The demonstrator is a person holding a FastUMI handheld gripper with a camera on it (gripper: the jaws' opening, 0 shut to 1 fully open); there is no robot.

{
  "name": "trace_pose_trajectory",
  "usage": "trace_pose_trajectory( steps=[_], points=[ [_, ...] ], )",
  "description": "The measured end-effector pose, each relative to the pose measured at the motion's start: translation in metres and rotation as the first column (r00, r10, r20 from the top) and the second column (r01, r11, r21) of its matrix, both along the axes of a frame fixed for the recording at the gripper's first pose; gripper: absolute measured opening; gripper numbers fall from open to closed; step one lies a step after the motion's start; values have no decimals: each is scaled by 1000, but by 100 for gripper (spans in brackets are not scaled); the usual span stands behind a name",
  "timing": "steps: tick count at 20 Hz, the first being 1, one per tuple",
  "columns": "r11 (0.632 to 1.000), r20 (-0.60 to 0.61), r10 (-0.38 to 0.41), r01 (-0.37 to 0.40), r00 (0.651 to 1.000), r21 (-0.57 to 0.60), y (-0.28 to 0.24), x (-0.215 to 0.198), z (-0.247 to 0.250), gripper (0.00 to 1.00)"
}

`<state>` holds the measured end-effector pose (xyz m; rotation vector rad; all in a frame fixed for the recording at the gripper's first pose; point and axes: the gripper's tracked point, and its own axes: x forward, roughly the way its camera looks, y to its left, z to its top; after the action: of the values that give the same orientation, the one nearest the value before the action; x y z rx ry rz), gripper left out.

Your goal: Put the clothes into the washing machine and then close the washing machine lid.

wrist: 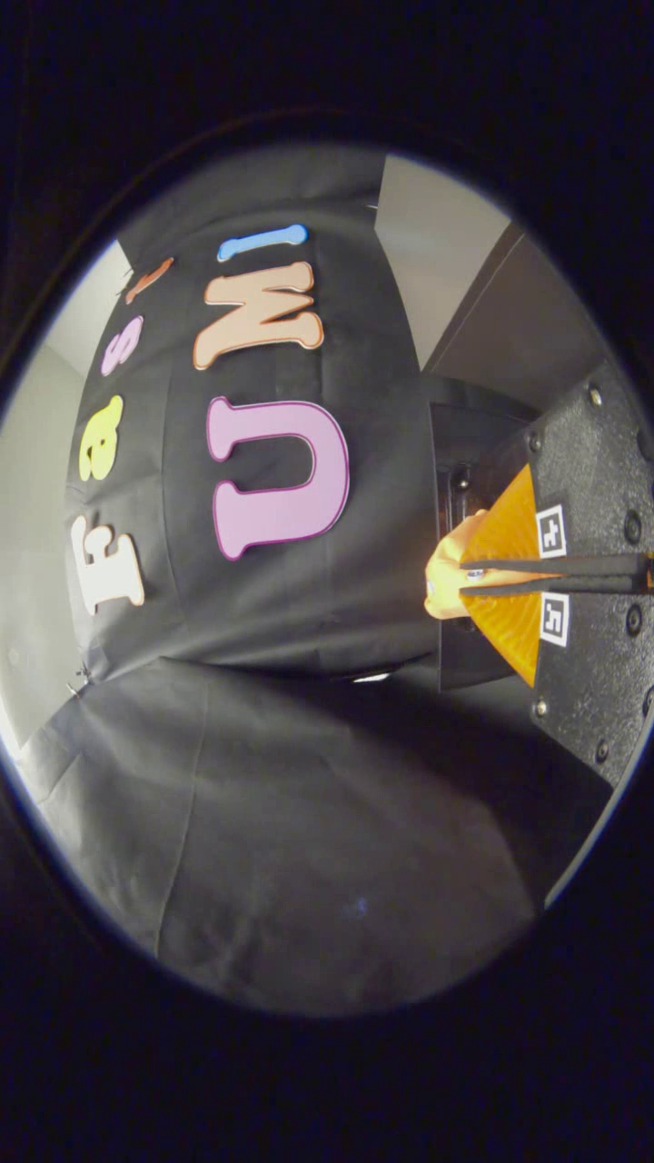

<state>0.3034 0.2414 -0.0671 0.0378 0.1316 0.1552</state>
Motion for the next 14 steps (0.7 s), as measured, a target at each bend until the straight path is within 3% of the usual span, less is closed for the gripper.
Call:
trace_pose_trajectory(
  steps=[5,14],
  points=[
    [997,33,-62,61,998,42,-13,-14,-22,0],
    [992,-76,-102,107,992,60,-15,-24,-121,0]
  ],
)
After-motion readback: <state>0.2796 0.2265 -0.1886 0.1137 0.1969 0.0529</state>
